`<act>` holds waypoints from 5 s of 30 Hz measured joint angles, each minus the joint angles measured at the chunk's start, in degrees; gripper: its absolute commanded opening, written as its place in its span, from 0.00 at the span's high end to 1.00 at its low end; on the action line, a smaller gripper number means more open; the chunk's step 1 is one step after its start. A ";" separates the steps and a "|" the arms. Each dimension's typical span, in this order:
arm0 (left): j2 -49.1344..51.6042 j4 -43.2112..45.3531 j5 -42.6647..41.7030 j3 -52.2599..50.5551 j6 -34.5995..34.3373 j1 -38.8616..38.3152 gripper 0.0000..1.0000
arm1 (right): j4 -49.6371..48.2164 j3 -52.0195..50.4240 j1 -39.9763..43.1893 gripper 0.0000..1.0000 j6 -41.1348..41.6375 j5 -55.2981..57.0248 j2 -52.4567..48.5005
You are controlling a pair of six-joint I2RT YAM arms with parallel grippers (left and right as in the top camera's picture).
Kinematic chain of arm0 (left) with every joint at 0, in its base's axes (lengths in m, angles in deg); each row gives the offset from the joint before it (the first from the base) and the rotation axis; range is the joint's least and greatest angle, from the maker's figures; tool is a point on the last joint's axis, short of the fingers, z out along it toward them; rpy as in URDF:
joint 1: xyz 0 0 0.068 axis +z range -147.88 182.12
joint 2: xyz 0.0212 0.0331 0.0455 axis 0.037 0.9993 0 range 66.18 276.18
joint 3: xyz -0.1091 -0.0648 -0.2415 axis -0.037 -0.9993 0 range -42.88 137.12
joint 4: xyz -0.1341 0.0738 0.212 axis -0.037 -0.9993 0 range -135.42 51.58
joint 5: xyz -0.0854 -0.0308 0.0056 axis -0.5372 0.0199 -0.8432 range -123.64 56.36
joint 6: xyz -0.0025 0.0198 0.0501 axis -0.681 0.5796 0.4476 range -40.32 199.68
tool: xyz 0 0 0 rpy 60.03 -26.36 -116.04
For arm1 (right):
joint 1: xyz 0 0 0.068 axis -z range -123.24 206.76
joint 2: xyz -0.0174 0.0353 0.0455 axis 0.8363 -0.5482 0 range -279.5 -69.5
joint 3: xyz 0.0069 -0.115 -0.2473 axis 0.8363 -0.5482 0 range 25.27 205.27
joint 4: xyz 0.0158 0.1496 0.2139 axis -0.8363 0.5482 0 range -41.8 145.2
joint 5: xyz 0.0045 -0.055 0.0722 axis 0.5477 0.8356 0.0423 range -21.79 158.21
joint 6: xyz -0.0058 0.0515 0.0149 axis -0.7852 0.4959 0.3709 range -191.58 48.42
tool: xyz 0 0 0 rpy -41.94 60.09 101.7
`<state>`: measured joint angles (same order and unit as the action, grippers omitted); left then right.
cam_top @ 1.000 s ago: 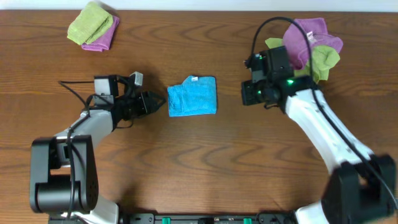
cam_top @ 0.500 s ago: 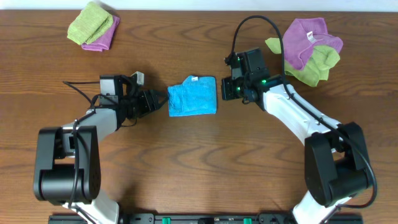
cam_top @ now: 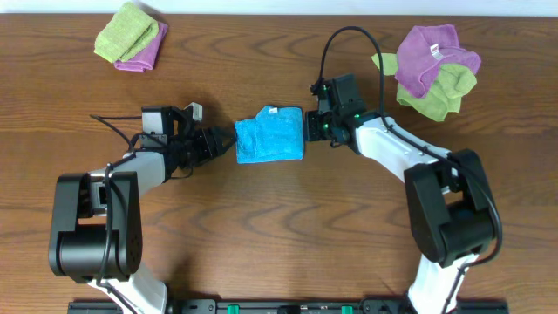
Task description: Fold the cloth
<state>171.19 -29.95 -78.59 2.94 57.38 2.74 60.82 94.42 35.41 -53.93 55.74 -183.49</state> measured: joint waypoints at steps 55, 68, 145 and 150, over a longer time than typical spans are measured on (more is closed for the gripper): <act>-0.22 -1.09 3.72 0.63 1.64 -2.08 0.30 | -2.86 0.00 -5.49 0.99 4.31 1.57 -1.46; 0.70 0.98 6.10 1.42 1.51 -5.46 0.29 | -2.93 0.00 -6.36 0.99 4.31 -0.90 -1.46; 27.06 21.70 21.55 43.89 -56.24 18.86 0.65 | 26.43 2.03 3.50 0.99 -2.75 -0.79 15.28; 27.06 21.73 20.48 43.91 -56.13 20.55 0.10 | 26.43 2.03 3.50 0.99 -2.75 -0.79 15.28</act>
<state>198.25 -8.23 -58.11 46.85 1.25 23.29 87.25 96.45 38.91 -56.69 54.95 -168.22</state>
